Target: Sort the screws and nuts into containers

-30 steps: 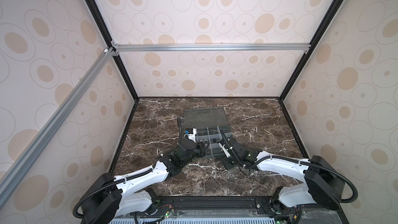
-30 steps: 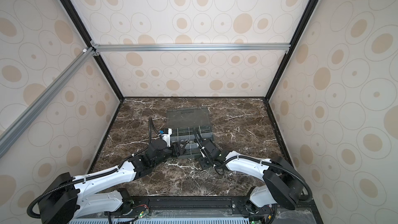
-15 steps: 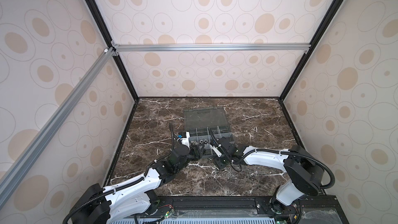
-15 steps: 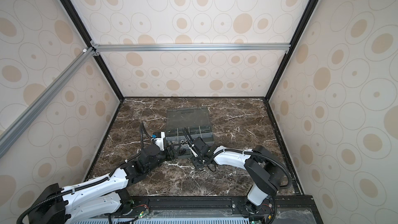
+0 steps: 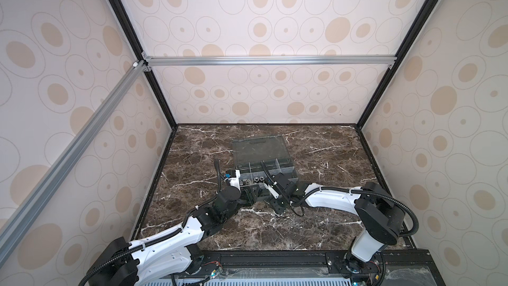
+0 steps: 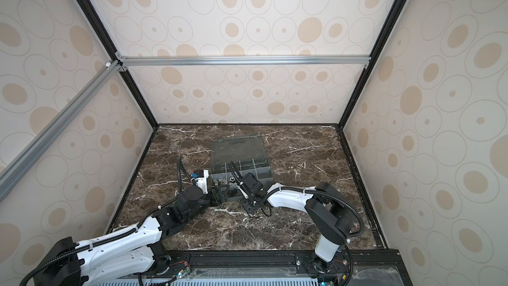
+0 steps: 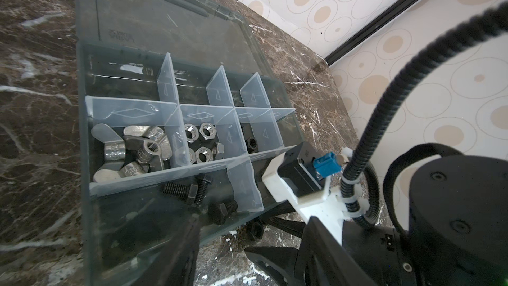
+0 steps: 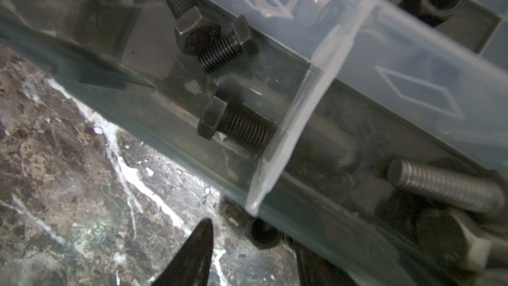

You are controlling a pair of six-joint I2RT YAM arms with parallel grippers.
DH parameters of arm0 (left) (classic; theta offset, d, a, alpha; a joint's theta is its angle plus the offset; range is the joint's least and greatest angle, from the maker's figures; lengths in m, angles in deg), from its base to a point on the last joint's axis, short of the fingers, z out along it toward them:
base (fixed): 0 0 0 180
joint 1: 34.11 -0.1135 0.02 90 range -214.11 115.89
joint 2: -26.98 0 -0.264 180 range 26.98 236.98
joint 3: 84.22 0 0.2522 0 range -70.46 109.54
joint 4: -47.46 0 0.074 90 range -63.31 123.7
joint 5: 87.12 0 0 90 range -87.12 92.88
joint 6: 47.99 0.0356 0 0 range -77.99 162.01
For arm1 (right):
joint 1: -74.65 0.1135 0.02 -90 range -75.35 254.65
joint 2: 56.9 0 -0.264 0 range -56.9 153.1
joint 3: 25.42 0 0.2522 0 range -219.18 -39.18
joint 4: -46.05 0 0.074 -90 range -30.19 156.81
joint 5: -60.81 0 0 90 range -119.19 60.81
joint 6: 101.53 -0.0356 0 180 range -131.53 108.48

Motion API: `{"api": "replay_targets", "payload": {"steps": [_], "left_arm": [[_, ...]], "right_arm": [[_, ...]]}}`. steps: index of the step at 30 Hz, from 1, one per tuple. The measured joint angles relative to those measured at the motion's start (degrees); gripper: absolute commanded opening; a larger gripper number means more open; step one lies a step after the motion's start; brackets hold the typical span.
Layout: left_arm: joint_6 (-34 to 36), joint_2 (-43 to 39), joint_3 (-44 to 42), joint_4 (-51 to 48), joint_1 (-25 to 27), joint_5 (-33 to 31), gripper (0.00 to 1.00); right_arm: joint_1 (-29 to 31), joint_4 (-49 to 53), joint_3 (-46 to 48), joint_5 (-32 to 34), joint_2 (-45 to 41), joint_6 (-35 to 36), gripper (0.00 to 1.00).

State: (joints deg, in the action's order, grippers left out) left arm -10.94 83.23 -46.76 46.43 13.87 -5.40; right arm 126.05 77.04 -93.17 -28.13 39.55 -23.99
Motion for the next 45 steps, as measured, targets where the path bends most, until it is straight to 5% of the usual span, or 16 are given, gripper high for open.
{"api": "replay_targets", "payload": {"steps": [45], "left_arm": [[-1.2,-1.0,-1.1,-0.5,0.0,-0.4,0.62]], "right_arm": [[0.9,-0.7,-0.3,3.7,1.1,0.9,0.47]]}}
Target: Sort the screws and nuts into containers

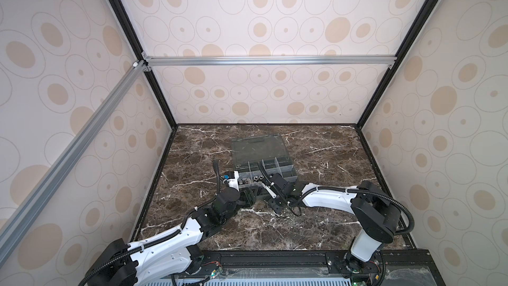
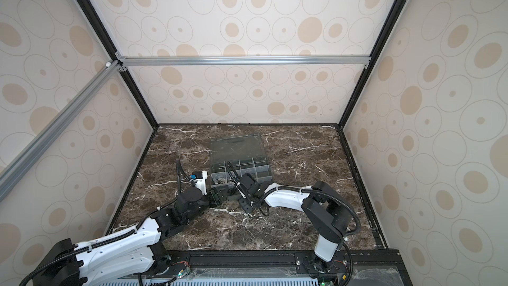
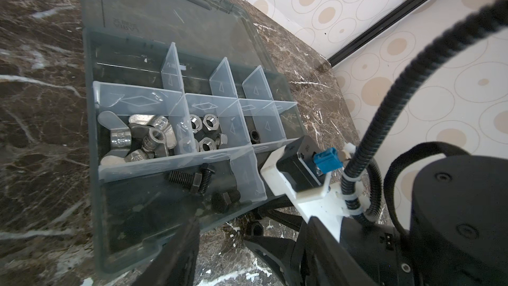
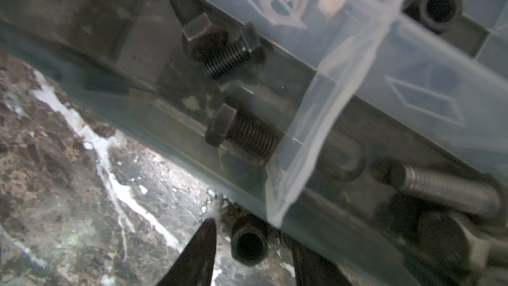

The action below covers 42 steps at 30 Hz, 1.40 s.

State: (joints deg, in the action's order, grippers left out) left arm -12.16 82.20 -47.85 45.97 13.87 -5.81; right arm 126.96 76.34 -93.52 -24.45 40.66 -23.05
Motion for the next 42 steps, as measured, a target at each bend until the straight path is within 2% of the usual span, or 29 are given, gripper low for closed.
{"api": "replay_targets", "payload": {"steps": [8,18,28,42], "left_arm": [[0.0,-0.1,0.0,-0.2,0.0,0.0,0.62],[0.0,-0.3,0.0,-0.6,0.0,0.0,0.62],[0.0,-0.3,0.0,-0.7,0.0,0.0,0.62],[-0.2,-0.5,-1.6,-0.6,0.0,0.0,0.62]], "right_arm": [[0.0,1.9,1.7,1.4,-2.2,-0.6,0.47],[0.0,2.0,1.1,-0.3,-4.5,-0.9,0.47],[0.0,0.9,-1.6,-0.2,0.7,-0.8,0.46],[0.0,0.4,-0.5,0.3,1.7,-1.4,0.3]]}}
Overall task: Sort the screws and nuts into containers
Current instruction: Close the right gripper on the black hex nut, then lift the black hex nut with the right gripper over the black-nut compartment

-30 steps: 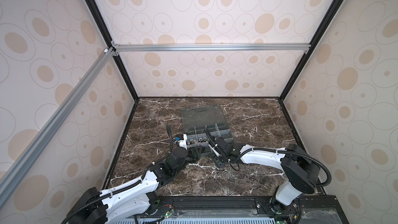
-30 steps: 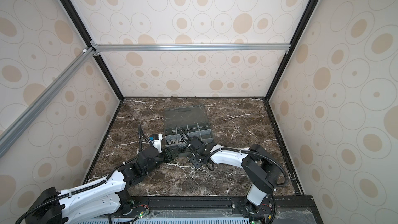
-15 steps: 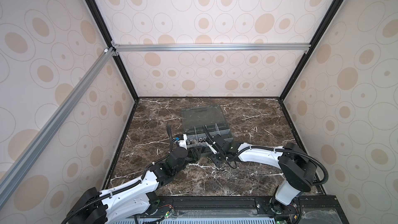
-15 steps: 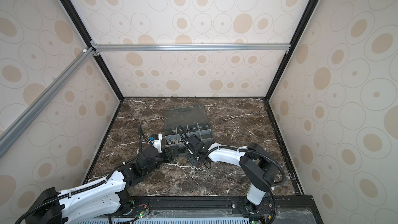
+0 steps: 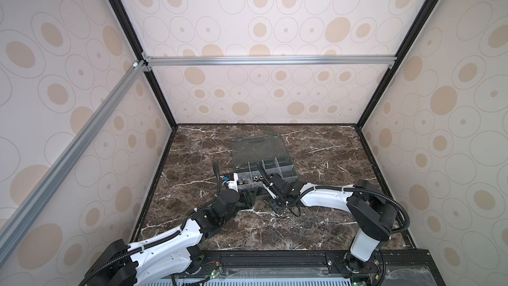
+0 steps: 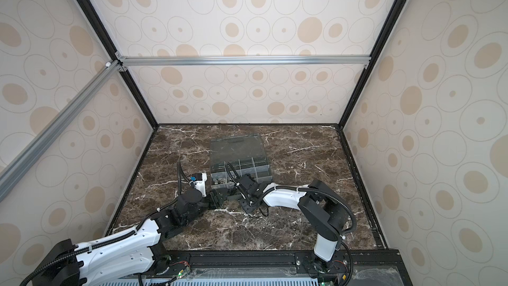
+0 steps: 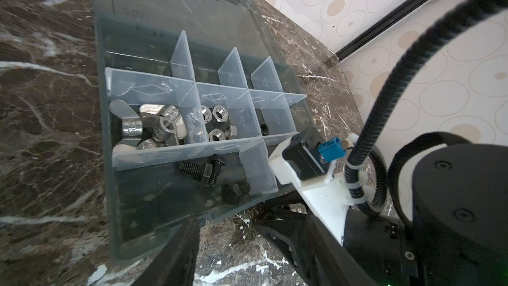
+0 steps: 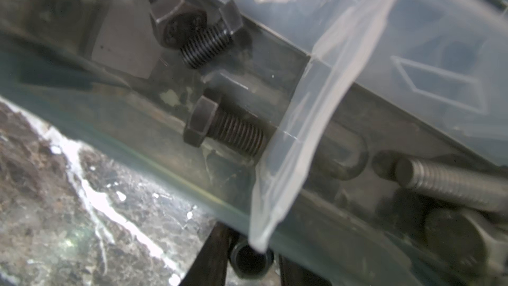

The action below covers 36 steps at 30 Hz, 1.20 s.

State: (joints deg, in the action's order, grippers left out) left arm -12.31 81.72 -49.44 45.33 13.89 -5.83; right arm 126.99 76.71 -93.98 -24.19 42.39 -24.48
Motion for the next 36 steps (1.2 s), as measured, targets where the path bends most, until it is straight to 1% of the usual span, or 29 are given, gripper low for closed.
{"api": "replay_targets", "payload": {"steps": [6,12,15,18,23,26,30,34,36], "left_arm": [[-0.1,-0.1,0.0,0.0,0.0,-0.1,0.62],[-0.2,-0.2,0.0,0.0,0.0,-0.2,0.62],[-0.2,-0.3,0.0,0.0,0.0,-0.2,0.62],[-0.2,-0.5,0.0,0.0,0.0,-0.2,0.62],[-0.4,-0.7,-0.1,0.1,0.0,-0.2,0.62],[-0.4,-0.7,-0.2,0.2,0.0,-0.2,0.62],[-0.4,-0.4,-0.2,1.0,0.0,-0.1,0.62],[-0.3,1.7,0.0,1.4,0.0,0.8,0.62],[-0.3,3.0,0.0,1.7,0.0,1.5,0.62]], "right_arm": [[0.0,0.1,2.3,0.2,-2.1,-0.2,0.21],[0.0,0.9,3.1,0.2,-3.5,-0.7,0.17],[0.0,1.7,3.0,0.2,-6.0,-0.6,0.17],[-0.1,2.7,1.3,0.7,-9.4,0.5,0.17],[-2.5,3.3,-6.0,1.0,-11.6,3.4,0.17],[-5.9,3.6,-11.1,0.9,-10.8,4.9,0.17],[-10.3,3.4,-16.2,-0.1,-7.2,5.4,0.17],[-12.6,3.5,-17.8,-1.0,-1.8,5.2,0.18],[-12.7,4.1,-18.1,-1.5,1.0,5.1,0.21]]}}
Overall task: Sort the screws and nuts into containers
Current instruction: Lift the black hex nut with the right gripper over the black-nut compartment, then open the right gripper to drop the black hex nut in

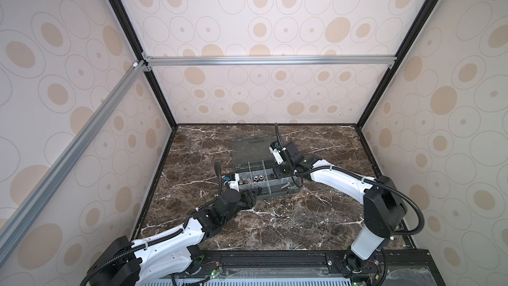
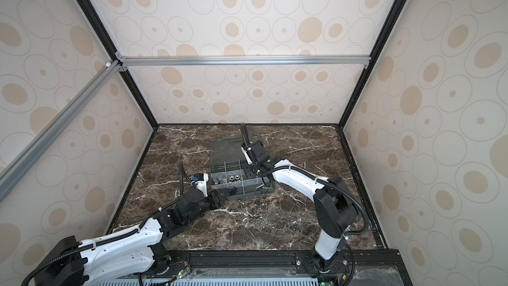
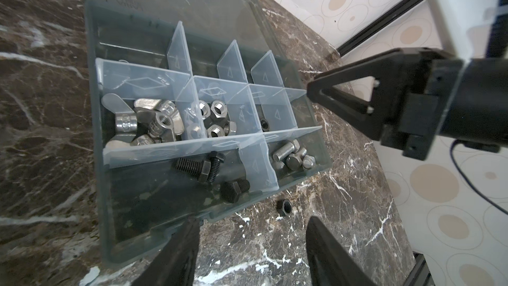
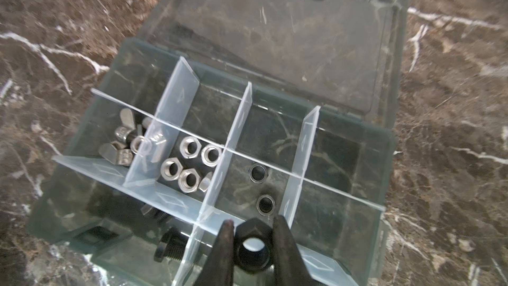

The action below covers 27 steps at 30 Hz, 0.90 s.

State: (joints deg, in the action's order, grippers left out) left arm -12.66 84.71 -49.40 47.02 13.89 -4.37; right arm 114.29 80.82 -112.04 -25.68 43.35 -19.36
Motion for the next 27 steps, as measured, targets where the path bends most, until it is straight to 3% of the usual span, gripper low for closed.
{"api": "replay_targets", "payload": {"steps": [5,8,17,27], "left_arm": [[0.0,2.1,0.3,0.6,0.3,1.3,0.62],[0.0,2.9,1.0,0.9,0.5,1.7,0.62],[0.0,4.6,1.9,2.5,1.5,2.1,0.62],[0.0,6.5,2.0,3.8,2.3,2.3,0.62]], "right_arm": [[0.0,1.5,0.0,-0.7,2.4,-0.3,0.4],[0.0,1.3,0.0,-0.7,1.8,-0.4,0.45],[-0.2,1.6,0.6,-0.6,-4.8,-0.7,0.46],[-0.2,1.0,14.4,-0.7,-20.6,-4.2,0.47]]}}
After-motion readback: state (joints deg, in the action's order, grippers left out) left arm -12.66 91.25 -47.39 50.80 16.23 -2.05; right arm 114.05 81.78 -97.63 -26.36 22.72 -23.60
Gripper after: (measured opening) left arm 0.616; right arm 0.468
